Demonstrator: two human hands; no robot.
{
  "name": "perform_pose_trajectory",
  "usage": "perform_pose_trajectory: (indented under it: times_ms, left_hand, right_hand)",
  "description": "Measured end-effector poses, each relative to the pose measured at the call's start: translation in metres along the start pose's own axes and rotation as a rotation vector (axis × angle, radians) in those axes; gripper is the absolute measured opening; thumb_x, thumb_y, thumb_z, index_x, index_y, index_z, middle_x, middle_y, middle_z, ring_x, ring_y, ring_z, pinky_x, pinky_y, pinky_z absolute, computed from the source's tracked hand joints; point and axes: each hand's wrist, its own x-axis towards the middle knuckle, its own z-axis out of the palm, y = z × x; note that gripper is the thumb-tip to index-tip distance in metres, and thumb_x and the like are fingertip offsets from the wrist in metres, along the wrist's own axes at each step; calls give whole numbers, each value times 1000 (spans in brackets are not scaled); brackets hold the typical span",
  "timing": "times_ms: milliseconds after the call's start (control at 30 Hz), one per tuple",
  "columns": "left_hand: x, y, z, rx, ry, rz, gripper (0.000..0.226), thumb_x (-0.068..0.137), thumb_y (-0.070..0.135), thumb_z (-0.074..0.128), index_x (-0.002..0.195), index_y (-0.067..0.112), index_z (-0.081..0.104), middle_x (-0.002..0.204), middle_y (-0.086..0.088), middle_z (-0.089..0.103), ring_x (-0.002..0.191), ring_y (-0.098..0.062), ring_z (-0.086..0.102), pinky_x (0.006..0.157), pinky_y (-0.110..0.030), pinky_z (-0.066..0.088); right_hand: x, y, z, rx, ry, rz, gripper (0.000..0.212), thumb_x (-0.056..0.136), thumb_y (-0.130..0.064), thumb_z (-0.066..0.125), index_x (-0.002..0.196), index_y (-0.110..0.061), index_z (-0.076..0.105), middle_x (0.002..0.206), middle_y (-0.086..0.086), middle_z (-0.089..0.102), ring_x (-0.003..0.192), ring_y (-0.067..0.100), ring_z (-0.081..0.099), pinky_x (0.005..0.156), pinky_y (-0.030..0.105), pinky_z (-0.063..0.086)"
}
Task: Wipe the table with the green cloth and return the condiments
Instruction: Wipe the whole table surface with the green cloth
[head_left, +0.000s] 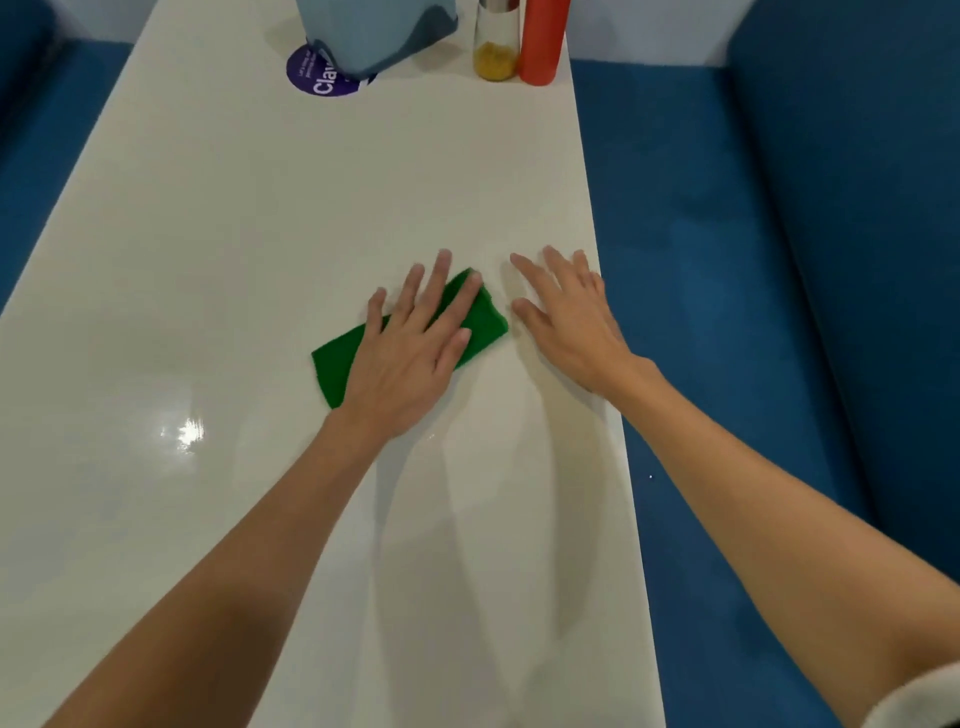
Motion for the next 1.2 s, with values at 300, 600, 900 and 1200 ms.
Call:
perform_pose_trajectory:
  times_ms: [300, 600, 900, 1200]
  left_hand:
    - [-72, -61, -16, 88, -111, -229, 63, 95, 62, 4, 152, 36, 9, 161, 11, -4, 149, -17, 2, 116, -52, 1]
    - [16, 9, 2, 24, -25, -94, 54, 100, 37, 14, 153, 30, 14, 161, 1, 16, 147, -21, 19, 114, -52, 17]
    - [-66, -56, -16, -37, -57, -192, 52, 100, 49, 18, 151, 38, 20, 159, 12, 19, 147, -8, 13, 118, -48, 7]
    - [20, -9, 4, -50, 14, -316, 58, 97, 41, 14, 150, 22, 29, 158, -4, 27, 146, -23, 20, 113, -48, 17]
  right_hand:
    - [-5, 2, 16, -170, 56, -30, 48, 103, -40, 19, 151, -34, 19, 160, 7, 11, 146, 35, 1, 117, 42, 1]
    - [-4, 6, 16, -182, 83, -34, 50, 101, -40, 20, 150, -31, 24, 158, 11, 17, 145, 39, 8, 116, 45, 6]
    - [-4, 4, 16, -177, 67, -36, 48, 103, -38, 20, 151, -33, 20, 159, 9, 13, 146, 37, 4, 117, 44, 3]
    - [-2, 3, 19, -219, 80, -39, 51, 100, -39, 19, 150, -30, 23, 158, 13, 18, 143, 42, 11, 116, 47, 8]
